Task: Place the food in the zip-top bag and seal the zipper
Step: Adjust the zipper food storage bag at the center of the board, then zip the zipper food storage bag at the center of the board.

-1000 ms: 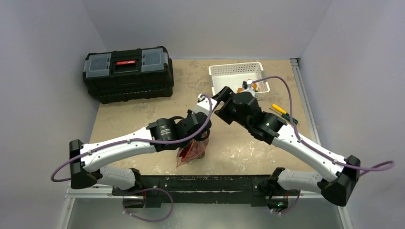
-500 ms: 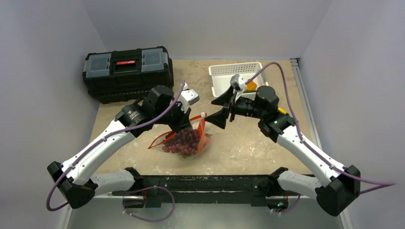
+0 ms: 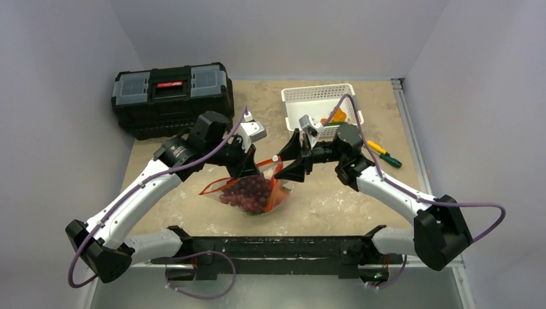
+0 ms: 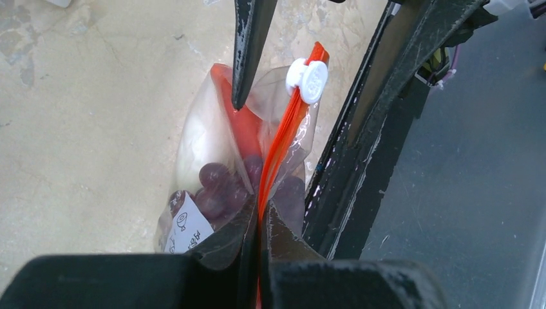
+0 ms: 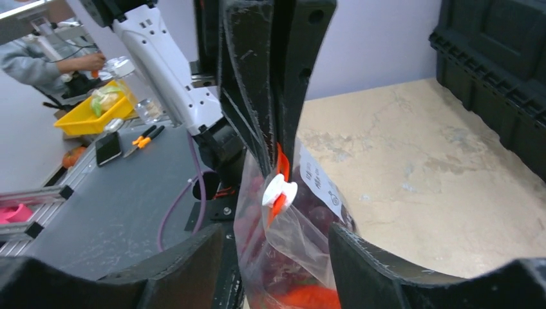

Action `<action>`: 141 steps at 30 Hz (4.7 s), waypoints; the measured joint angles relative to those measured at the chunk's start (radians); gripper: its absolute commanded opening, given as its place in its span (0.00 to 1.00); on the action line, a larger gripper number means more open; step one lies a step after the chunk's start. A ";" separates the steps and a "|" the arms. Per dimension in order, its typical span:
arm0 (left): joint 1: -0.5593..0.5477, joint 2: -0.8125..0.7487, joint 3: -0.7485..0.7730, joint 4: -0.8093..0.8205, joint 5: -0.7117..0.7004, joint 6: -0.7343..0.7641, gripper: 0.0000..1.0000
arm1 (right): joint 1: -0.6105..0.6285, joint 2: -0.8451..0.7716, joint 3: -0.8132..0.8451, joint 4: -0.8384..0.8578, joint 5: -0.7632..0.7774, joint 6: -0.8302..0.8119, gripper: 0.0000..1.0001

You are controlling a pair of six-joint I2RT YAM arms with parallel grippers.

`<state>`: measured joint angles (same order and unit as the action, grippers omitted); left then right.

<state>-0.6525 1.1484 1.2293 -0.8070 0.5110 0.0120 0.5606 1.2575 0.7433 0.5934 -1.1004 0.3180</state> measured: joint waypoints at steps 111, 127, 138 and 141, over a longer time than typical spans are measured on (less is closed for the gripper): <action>0.004 0.003 -0.034 0.093 0.103 -0.321 0.43 | 0.085 -0.043 -0.053 0.050 0.077 0.164 0.00; 0.004 0.002 0.011 0.086 0.171 -0.360 0.00 | 0.087 -0.222 -0.139 0.064 0.280 0.147 0.08; 0.004 0.020 0.066 0.009 0.074 -0.283 0.00 | 0.087 -0.218 0.060 -0.382 0.272 0.097 0.53; 0.004 0.020 0.074 -0.005 0.068 -0.263 0.00 | 0.087 -0.193 0.152 -0.525 0.272 0.093 0.59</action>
<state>-0.6483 1.1687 1.3033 -0.8116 0.5789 -0.2508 0.6476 1.0641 0.8955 0.0685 -0.8288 0.4110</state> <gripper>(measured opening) 0.010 0.538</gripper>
